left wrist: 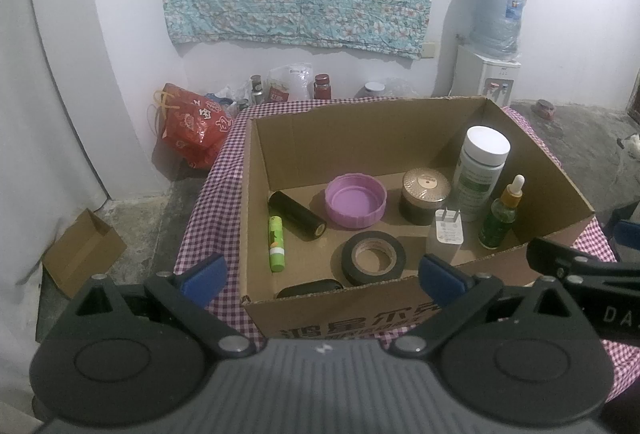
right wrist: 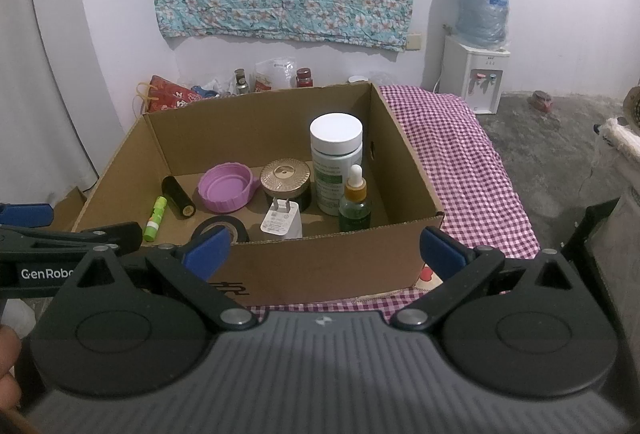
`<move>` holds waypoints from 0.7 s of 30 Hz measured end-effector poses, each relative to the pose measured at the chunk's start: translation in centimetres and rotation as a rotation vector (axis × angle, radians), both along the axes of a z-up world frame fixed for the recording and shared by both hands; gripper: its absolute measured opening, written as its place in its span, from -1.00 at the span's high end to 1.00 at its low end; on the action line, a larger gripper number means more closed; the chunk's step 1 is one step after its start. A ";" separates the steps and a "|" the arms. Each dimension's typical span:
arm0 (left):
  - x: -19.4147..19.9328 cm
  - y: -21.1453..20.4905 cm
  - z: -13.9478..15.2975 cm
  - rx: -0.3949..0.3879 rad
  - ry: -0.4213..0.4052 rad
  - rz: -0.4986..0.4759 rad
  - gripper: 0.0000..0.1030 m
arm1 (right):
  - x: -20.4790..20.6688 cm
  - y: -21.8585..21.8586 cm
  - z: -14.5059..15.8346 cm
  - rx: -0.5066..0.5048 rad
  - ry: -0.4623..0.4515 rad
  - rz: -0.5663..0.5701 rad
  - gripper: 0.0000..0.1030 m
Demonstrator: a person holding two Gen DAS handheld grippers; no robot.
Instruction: Organize rigid objects
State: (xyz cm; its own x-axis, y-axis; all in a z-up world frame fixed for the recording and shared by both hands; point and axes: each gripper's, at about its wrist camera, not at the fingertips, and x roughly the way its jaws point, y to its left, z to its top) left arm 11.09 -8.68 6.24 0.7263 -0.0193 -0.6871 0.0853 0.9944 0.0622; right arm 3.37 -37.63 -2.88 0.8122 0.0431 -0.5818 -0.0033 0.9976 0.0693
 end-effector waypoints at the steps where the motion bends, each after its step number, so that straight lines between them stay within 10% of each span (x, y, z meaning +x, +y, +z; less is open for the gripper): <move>1: 0.0 0.0 0.0 0.000 0.000 0.000 -0.99 | -0.1 0.1 -0.1 0.000 -0.001 -0.001 -0.97; 21: 0.0 -0.1 0.1 0.002 -0.002 0.003 -0.99 | -0.2 0.1 0.0 0.001 -0.001 -0.002 -0.97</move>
State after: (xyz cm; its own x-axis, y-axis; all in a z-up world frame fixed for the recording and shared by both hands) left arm 11.07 -8.76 6.36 0.7274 -0.0162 -0.6860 0.0823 0.9946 0.0638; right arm 3.16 -37.53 -2.83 0.8129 0.0417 -0.5809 -0.0011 0.9975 0.0700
